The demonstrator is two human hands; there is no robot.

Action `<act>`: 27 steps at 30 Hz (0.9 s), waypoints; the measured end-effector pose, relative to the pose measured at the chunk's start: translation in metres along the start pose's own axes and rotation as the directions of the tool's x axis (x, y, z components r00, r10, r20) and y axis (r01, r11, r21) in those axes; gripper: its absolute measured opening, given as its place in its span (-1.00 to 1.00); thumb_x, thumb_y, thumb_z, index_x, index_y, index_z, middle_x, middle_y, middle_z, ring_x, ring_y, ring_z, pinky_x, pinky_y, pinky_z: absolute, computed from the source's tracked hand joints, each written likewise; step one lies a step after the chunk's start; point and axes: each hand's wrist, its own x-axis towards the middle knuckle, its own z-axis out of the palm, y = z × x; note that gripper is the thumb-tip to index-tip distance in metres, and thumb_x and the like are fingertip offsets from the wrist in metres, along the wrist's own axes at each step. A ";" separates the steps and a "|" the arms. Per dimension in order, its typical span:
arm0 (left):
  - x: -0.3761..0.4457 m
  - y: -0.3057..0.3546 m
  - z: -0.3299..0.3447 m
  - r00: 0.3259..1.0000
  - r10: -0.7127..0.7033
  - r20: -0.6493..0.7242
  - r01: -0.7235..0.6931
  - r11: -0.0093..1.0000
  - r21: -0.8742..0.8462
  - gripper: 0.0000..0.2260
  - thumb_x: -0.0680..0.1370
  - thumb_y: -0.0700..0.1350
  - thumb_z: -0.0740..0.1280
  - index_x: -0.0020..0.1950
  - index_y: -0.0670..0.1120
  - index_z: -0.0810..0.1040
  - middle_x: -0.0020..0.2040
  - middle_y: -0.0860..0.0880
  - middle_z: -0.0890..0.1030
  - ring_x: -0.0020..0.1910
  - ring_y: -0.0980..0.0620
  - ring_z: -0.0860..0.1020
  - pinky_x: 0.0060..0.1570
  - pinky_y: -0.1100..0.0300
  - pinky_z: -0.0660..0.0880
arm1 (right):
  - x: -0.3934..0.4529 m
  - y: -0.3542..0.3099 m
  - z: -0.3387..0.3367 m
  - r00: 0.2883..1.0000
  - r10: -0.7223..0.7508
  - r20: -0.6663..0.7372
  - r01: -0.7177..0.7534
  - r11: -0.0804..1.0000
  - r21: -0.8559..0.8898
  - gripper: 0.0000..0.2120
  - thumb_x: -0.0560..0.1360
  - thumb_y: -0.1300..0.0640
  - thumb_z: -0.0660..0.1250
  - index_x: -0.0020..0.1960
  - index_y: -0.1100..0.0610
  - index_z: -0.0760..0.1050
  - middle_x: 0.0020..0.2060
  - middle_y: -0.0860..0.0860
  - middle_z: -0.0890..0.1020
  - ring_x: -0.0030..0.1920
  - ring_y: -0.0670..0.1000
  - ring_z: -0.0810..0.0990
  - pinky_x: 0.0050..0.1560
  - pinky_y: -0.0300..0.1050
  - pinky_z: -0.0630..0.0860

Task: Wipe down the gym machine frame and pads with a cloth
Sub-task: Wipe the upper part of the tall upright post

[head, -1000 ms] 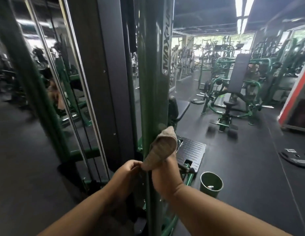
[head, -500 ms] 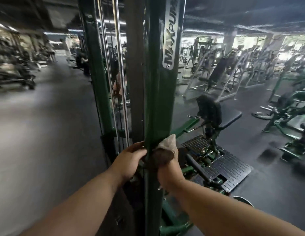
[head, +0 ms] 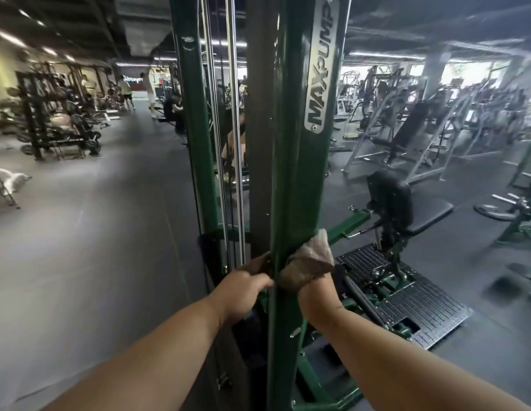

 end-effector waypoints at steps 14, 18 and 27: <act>0.029 0.110 -0.073 0.927 0.300 -0.223 -0.298 0.953 0.043 -0.84 0.67 -0.15 0.31 -0.02 0.02 0.67 -0.29 0.24 0.65 -0.29 0.34 0.56 -0.26 0.42 0.42 | 0.030 -0.121 -0.042 0.781 -0.332 -0.528 0.327 0.939 -0.107 0.03 0.42 -0.34 0.34 0.64 -0.35 -0.30 0.65 -0.16 -0.04 0.65 0.15 0.11 0.57 0.29 0.28; 0.024 0.095 -0.058 0.957 0.094 -0.276 -0.198 0.904 -0.379 -0.82 0.66 -0.20 0.27 0.17 -0.08 0.64 -0.13 -0.03 0.72 -0.15 0.03 0.63 -0.11 0.17 0.53 | 0.016 -0.079 -0.024 0.854 -0.246 -0.459 0.250 0.967 -0.053 0.09 0.46 -0.13 0.47 0.63 -0.38 -0.30 0.59 -0.15 0.11 0.59 0.02 0.17 0.61 0.10 0.17; 0.015 0.070 -0.053 0.944 0.229 -0.236 -0.295 0.908 -0.299 -0.90 0.65 -0.07 0.41 0.10 -0.07 0.67 -0.06 -0.06 0.75 -0.04 0.02 0.71 -0.02 0.19 0.60 | 0.019 -0.093 -0.028 0.858 -0.360 -0.366 0.254 0.917 -0.306 0.35 0.42 -0.11 0.59 0.52 -0.32 -0.60 0.59 -0.11 -0.50 0.64 0.08 -0.42 0.61 -0.06 -0.18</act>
